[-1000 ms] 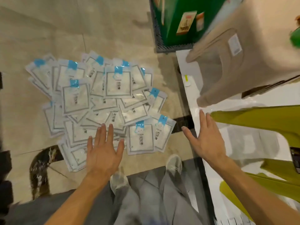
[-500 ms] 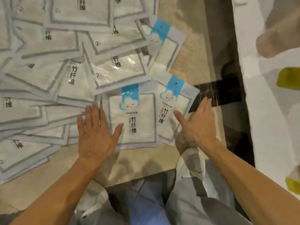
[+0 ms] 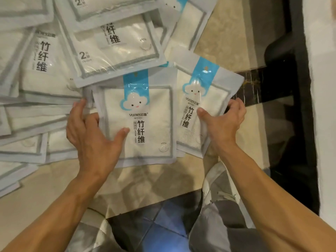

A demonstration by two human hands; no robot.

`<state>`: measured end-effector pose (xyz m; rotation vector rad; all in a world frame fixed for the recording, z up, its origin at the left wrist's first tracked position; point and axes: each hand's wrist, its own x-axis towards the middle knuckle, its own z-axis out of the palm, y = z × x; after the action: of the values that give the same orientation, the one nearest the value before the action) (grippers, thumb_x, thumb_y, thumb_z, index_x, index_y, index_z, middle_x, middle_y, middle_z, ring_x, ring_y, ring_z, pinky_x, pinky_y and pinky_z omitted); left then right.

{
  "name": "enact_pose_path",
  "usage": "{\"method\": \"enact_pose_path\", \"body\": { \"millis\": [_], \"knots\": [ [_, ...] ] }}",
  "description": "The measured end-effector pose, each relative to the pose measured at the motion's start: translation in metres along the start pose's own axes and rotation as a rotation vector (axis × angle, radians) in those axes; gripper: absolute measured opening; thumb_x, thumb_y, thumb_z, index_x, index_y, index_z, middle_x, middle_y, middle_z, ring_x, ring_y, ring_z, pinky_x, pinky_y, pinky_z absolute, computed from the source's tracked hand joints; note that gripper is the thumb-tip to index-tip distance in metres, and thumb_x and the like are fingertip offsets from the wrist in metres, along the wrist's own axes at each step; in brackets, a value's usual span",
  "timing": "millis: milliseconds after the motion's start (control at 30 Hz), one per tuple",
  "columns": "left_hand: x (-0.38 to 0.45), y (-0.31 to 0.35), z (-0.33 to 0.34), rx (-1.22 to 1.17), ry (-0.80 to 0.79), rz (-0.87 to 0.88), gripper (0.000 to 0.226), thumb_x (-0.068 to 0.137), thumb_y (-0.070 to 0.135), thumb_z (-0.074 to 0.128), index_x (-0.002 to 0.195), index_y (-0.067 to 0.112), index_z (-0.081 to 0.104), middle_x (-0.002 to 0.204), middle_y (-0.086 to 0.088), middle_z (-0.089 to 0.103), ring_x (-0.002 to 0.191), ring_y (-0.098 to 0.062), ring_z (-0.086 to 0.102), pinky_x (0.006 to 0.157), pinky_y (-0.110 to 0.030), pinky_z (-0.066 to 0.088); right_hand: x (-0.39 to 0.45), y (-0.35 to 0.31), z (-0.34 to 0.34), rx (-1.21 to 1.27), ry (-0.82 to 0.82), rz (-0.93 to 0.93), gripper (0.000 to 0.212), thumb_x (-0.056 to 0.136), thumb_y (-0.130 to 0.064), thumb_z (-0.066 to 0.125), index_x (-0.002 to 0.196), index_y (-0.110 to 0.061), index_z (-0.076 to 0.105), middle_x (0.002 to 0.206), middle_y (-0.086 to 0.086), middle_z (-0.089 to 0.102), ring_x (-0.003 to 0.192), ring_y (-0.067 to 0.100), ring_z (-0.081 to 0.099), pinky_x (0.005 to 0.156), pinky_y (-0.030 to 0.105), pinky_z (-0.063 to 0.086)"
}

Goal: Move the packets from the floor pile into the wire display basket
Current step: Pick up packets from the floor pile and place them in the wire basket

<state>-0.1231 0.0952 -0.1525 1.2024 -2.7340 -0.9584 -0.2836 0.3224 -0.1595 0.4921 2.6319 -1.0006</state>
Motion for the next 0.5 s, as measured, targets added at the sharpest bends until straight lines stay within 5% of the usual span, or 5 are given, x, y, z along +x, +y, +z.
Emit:
{"method": "enact_pose_path", "body": {
  "millis": [133, 233, 333, 500],
  "knots": [
    [0.001, 0.017, -0.014, -0.131, -0.112, -0.195, 0.046, 0.076, 0.028, 0.085, 0.098, 0.013, 0.047, 0.12, 0.002, 0.046, 0.115, -0.019, 0.042, 0.104, -0.032, 0.028, -0.01, -0.015, -0.02, 0.308, -0.092, 0.013, 0.045, 0.086, -0.005, 0.08, 0.113, -0.025, 0.049, 0.118, -0.003, 0.063, 0.108, 0.01, 0.068, 0.092, 0.037, 0.06],
    [-0.001, 0.027, -0.029, -0.388, -0.223, -0.351, 0.034, 0.087, 0.012, 0.076, 0.114, 0.017, 0.056, 0.108, 0.005, 0.066, 0.1, -0.018, 0.065, 0.088, -0.036, 0.054, -0.017, -0.021, -0.04, 0.369, -0.183, 0.021, 0.042, 0.092, -0.001, 0.073, 0.111, -0.031, 0.053, 0.111, -0.006, 0.071, 0.097, 0.005, 0.073, 0.079, 0.027, 0.062],
    [-0.007, 0.032, -0.053, -0.582, -0.316, -0.441, 0.046, 0.09, -0.002, 0.071, 0.128, 0.018, 0.058, 0.107, 0.009, 0.072, 0.092, -0.007, 0.071, 0.065, -0.017, 0.057, -0.023, -0.033, -0.068, 0.329, -0.246, 0.012, 0.04, 0.09, -0.004, 0.076, 0.116, -0.029, 0.058, 0.11, -0.006, 0.073, 0.097, 0.006, 0.073, 0.081, 0.026, 0.061],
    [-0.012, 0.04, -0.121, -0.664, -0.335, -0.475, 0.049, 0.085, -0.005, 0.075, 0.128, 0.015, 0.062, 0.11, 0.0, 0.076, 0.1, -0.017, 0.074, 0.088, -0.039, 0.058, -0.029, -0.078, -0.123, 0.323, -0.391, 0.066, 0.04, 0.087, 0.0, 0.078, 0.114, -0.027, 0.065, 0.104, -0.006, 0.078, 0.098, 0.013, 0.076, 0.084, 0.037, 0.063]
  ]
}}
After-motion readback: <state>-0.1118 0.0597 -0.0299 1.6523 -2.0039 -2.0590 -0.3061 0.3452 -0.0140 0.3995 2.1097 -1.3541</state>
